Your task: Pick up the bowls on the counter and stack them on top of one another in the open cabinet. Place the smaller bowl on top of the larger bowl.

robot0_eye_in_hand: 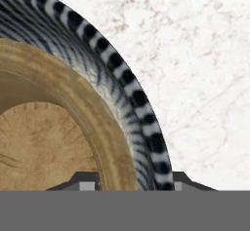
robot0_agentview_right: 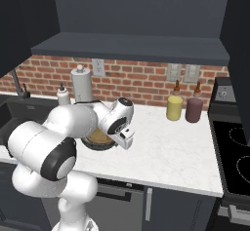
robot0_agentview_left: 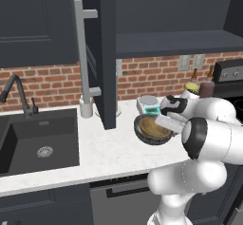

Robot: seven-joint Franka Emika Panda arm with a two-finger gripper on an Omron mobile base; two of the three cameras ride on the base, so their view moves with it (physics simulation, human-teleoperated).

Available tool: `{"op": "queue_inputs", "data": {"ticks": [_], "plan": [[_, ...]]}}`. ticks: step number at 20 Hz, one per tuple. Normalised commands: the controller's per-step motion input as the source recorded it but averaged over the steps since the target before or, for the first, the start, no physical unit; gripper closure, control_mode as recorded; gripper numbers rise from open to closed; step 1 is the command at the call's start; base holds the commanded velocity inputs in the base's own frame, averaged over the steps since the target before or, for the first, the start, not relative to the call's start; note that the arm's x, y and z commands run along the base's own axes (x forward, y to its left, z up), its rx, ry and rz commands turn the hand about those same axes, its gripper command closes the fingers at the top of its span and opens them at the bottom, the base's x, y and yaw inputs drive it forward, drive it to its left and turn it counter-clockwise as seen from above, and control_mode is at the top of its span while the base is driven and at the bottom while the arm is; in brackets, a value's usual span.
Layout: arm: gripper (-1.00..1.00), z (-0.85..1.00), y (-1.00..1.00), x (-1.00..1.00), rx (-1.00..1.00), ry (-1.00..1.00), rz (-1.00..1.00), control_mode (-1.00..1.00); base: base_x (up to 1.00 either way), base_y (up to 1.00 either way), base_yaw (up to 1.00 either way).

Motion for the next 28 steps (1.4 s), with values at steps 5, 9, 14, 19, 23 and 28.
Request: {"op": "queue_inputs", "data": {"ticks": [5,9,14,19,23,28], "plan": [[1.00,0.00,0.01,-0.14,0.00,0.00,0.00,-1.00,0.00,0.00,0.00],[1.00,0.33,0.00,-0.61,0.00,-0.03,-0.07,-1.00,0.00,0.00,0.00],[1.00,0.62,0.00,-0.75,0.00,-0.07,-0.19,-1.00,0.00,0.00,0.00],[1.00,0.56,0.00,-0.49,-0.02,-0.04,-0.39,-1.00,0.00,0.00,0.00],[1.00,0.57,0.00,-0.32,-0.01,-0.08,-0.46,-1.00,0.00,0.00,0.00],[1.00,0.63,0.00,-0.17,0.00,-0.14,-0.47,-1.00,0.00,0.00,0.00]]}}
